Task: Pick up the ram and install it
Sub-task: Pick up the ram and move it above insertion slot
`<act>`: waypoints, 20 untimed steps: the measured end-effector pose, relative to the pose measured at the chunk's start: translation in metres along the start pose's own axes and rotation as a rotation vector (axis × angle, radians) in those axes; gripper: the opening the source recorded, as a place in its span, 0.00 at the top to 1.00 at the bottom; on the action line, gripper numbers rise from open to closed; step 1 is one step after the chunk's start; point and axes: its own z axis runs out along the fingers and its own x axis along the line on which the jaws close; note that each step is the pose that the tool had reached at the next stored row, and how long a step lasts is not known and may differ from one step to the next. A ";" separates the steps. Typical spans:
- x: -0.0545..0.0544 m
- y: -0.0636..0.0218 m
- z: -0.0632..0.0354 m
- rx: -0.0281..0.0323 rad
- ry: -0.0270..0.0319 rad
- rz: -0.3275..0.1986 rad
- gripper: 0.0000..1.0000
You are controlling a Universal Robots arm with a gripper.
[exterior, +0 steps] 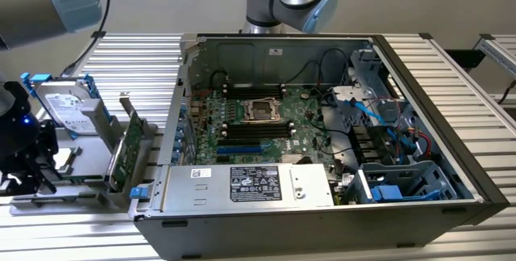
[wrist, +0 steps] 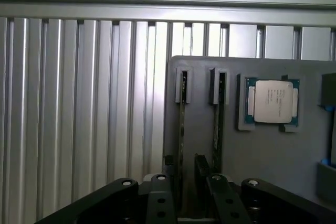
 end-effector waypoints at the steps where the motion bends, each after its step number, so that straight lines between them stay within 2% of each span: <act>1: 0.000 -0.0001 0.0018 0.0000 0.0000 0.000 0.70; 20: 0.001 -0.0020 0.0363 0.0001 0.0000 0.000 0.70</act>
